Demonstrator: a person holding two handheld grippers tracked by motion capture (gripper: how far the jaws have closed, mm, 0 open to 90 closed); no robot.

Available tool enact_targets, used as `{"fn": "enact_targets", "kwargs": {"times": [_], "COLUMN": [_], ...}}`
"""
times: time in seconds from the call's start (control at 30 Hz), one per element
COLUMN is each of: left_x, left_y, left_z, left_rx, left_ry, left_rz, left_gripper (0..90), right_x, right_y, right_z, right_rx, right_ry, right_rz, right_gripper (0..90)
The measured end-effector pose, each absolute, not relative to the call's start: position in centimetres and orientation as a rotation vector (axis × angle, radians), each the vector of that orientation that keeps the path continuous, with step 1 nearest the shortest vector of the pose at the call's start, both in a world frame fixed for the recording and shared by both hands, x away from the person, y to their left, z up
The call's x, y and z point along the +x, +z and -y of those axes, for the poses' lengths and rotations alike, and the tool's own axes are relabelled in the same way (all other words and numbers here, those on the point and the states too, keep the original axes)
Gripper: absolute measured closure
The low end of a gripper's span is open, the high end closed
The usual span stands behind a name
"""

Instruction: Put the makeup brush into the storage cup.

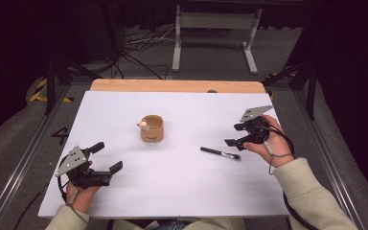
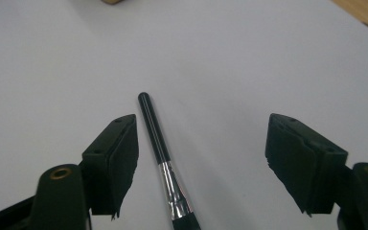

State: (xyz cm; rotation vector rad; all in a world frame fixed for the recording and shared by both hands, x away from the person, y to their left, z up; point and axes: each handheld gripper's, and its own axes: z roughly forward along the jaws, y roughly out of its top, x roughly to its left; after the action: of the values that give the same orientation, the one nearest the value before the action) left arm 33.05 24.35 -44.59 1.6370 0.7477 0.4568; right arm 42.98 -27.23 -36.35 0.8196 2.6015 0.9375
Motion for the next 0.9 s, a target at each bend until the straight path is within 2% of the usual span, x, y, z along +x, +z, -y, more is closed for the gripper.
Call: {"fn": "enact_targets", "kwargs": {"times": [0.73, 0.8, 0.9], "left_x": [33.1, 33.1, 33.1], "left_y": [-44.6, -44.6, -44.6], "left_z": [-24.3, -24.3, -24.3], "left_rx": [1.644, 1.645, 1.646], "left_ry": [0.438, 0.437, 0.436], "left_rz": [-0.744, -0.743, -0.743], "left_gripper": [0.4, 0.4, 0.4], "right_x": [44.7, 44.7, 44.9], "right_y": [-38.4, -38.6, -39.0], "right_z": [24.9, 24.8, 24.6], "right_rx": [0.739, 0.751, 0.754], "right_ry": [0.54, 0.508, 0.461], "right_rz": [-2.861, -2.888, -2.924], "right_gripper": [37.2, 42.4, 45.7]}}
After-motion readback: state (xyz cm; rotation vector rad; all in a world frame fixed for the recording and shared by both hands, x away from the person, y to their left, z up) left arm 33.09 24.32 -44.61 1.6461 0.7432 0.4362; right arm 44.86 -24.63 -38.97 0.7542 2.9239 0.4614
